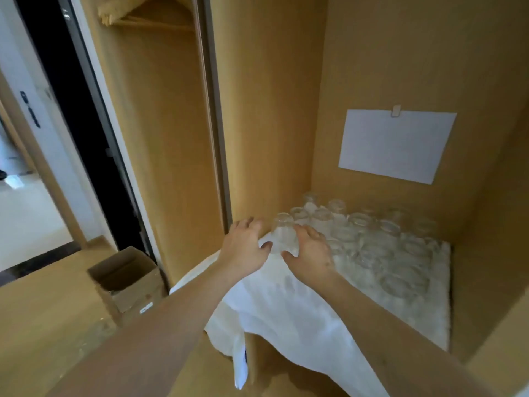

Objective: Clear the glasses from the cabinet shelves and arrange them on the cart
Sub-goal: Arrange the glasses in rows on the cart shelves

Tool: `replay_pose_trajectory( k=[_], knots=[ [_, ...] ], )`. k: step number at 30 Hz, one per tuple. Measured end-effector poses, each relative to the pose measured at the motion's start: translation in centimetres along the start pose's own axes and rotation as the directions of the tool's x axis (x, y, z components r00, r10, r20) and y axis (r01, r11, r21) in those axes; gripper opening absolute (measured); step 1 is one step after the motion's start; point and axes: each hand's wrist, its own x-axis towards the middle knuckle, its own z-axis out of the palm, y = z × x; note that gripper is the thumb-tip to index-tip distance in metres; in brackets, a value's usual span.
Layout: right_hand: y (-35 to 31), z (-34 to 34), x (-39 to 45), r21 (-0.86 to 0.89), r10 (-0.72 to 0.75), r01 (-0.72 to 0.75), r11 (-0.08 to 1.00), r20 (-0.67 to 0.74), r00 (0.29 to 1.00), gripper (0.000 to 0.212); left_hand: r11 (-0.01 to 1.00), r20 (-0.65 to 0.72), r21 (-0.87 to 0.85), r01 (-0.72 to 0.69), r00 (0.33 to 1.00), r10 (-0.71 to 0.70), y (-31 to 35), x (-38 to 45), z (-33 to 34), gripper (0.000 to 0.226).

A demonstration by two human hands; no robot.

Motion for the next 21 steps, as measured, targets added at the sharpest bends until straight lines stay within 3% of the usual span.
replay_pose_trajectory(
  k=[6, 13, 21],
  knots=[
    [1.4, -2.8, 2.8, -0.01, 0.16, -0.164, 0.986, -0.155, 0.975, 0.065, 0.983, 0.057, -0.042, -0.179, 0.982, 0.181, 1.4, 7.6, 0.5, 0.057],
    [5.2, -6.1, 4.4, -0.038, 0.37, -0.394, 0.918, -0.274, 0.888, 0.065, 0.91, 0.088, -0.115, -0.399, 0.908, 0.409, 5.3, 13.5, 2.0, 0.06],
    [12.7, -10.0, 8.5, -0.049, 0.471, -0.51, 0.859, -0.318, 0.823, 0.065, 0.851, 0.129, -0.229, -0.473, 0.852, 0.508, 11.1, 20.2, 6.2, 0.066]
  ],
)
